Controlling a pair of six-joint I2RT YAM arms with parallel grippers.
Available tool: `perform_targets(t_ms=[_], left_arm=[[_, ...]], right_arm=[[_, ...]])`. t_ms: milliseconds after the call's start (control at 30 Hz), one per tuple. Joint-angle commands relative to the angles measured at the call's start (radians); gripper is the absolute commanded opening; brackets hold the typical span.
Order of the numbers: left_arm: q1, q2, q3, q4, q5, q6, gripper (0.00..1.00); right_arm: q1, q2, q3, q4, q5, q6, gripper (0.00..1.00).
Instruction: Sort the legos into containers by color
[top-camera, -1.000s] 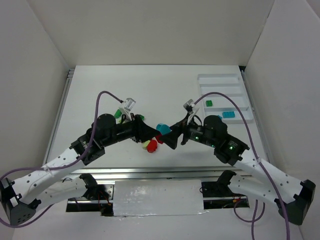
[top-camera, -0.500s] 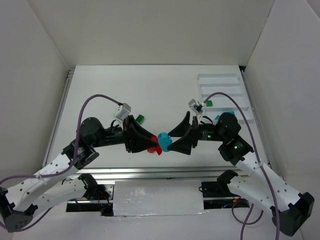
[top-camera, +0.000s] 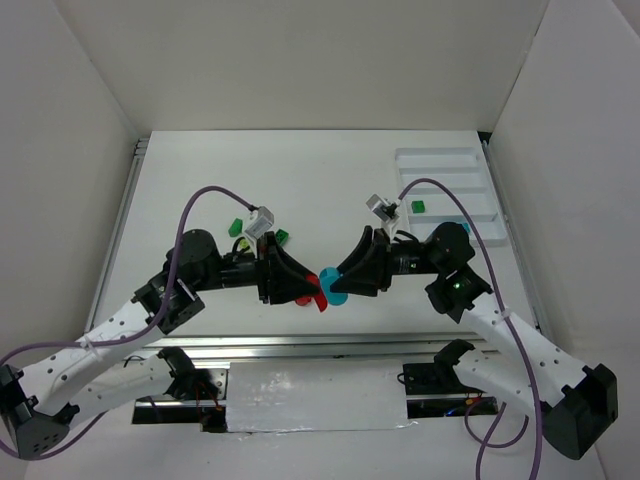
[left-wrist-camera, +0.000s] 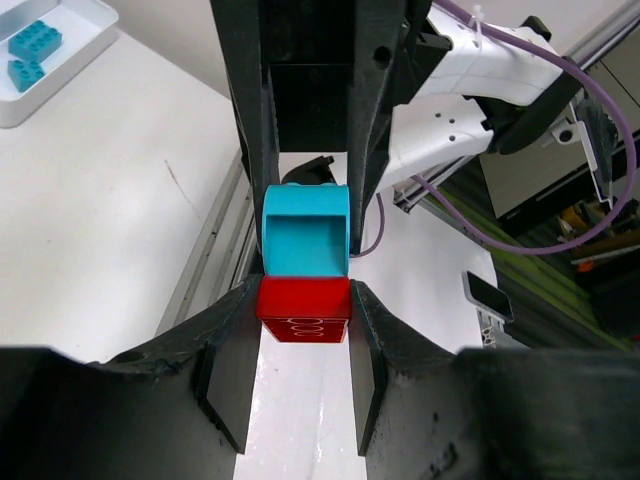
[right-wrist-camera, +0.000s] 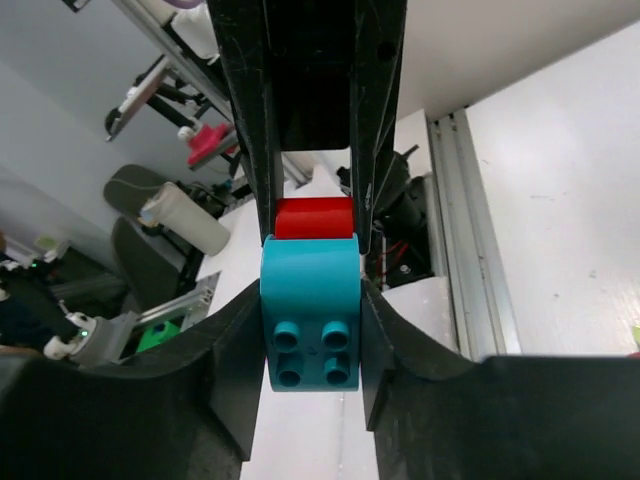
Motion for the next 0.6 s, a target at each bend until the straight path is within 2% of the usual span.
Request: perform_targets(t_ms=[0,133,200,367,433,500,533,567], left_arm=[[0.004,0.002,0.054,0.015,-0.056,0.048,0.00],[0.009,-0.014,0.081,-0.068,-0.086,0.084,0.00],[0.017,-0.025,0.091,-0.096,-0.077,0.106,0.00],[0.035,-0.103,0.098,-0.223,-0.131,0.186,0.00],[0.049,-0.131,0.115,-0.261,-0.154,0.213,0.00],[0.050,-0.139,0.143,-0.365,-0.267,0.233,0.00],[0.050,-0.134,0.184,-0.416,-0.330,0.251,0.00],[0.050,-0.125,0.210,-0.476,-0.402,0.259,0.00]], right_arm=[[0.012,0.018,0.007,0.005,0.018,0.009,0.00],[-0.010,0.018,0.021,-0.103,0.060,-0.081,0.00],[-0.062,0.002,0.011,-0.142,0.084,-0.091,0.00],[-0.253,-0.004,-0.044,-0.042,-0.037,0.007,0.00],[-0.287,0.010,-0.042,-0.049,-0.060,0.018,0.00],[-0.338,0.016,0.003,-0.264,0.065,-0.054,0.00],[-0.352,0.024,0.069,-0.367,0.279,-0.083,0.00],[-0.364,0.039,0.103,-0.465,0.402,-0.094,0.00]])
